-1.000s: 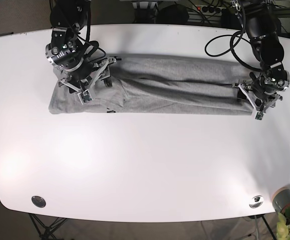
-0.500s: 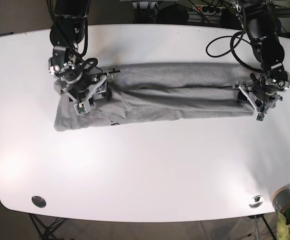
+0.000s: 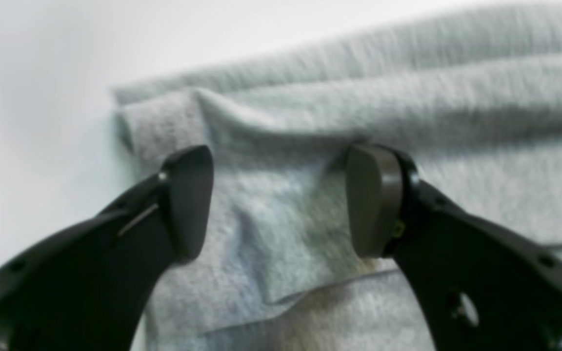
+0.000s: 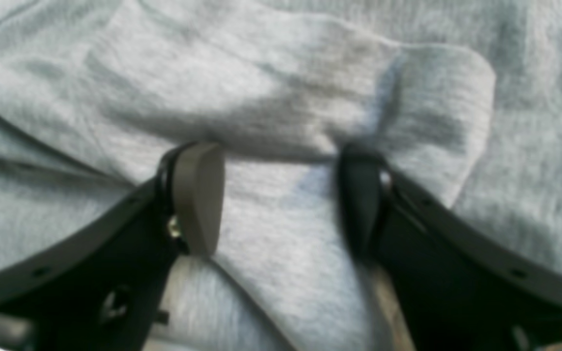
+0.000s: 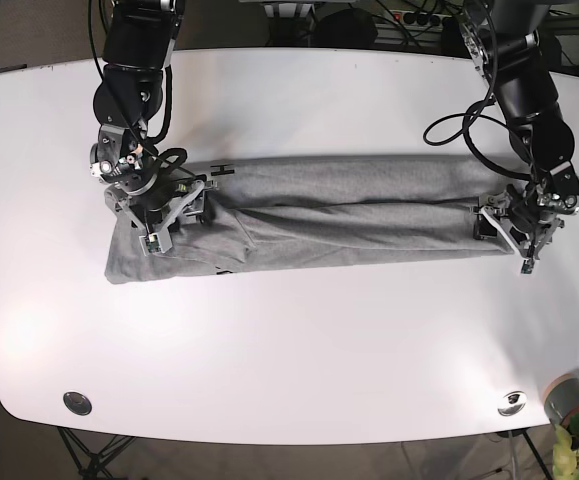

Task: Fold the T-shirt properly
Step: 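Press the folded shirt edges down with both grippers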

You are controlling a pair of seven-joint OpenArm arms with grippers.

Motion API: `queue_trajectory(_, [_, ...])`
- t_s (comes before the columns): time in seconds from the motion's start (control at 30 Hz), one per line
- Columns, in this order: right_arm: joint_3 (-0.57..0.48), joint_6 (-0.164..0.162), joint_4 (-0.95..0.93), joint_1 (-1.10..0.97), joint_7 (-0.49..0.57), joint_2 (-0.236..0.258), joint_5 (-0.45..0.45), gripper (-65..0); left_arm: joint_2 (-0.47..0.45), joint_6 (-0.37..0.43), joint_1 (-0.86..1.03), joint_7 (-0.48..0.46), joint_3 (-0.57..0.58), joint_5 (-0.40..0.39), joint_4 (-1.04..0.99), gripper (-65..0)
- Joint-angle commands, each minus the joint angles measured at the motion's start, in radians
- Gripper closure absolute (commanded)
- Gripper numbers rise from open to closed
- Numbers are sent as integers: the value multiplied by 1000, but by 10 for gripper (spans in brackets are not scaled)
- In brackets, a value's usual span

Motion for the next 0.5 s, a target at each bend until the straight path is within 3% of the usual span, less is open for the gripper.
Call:
queue_trajectory(0.0, [4,-11,32,2,-25,10,-22,-371,-65,-33,-20,32,-38,-102,64,-419])
queue_trajectory(0.17, [4,-6,37,-6,-25,10,-16,-371,-96,-40,-14,132,-162,-255,66,-506])
queue_trajectory(0.3, [4,-5,37,-10,-25,10,-13,-371,-113,-41,38,153,-231,-332,64,-517])
queue_trajectory(0.47, [4,-5,37,-10,-25,10,-13,-371,-116,-41,96,156,-228,-406,64,-517])
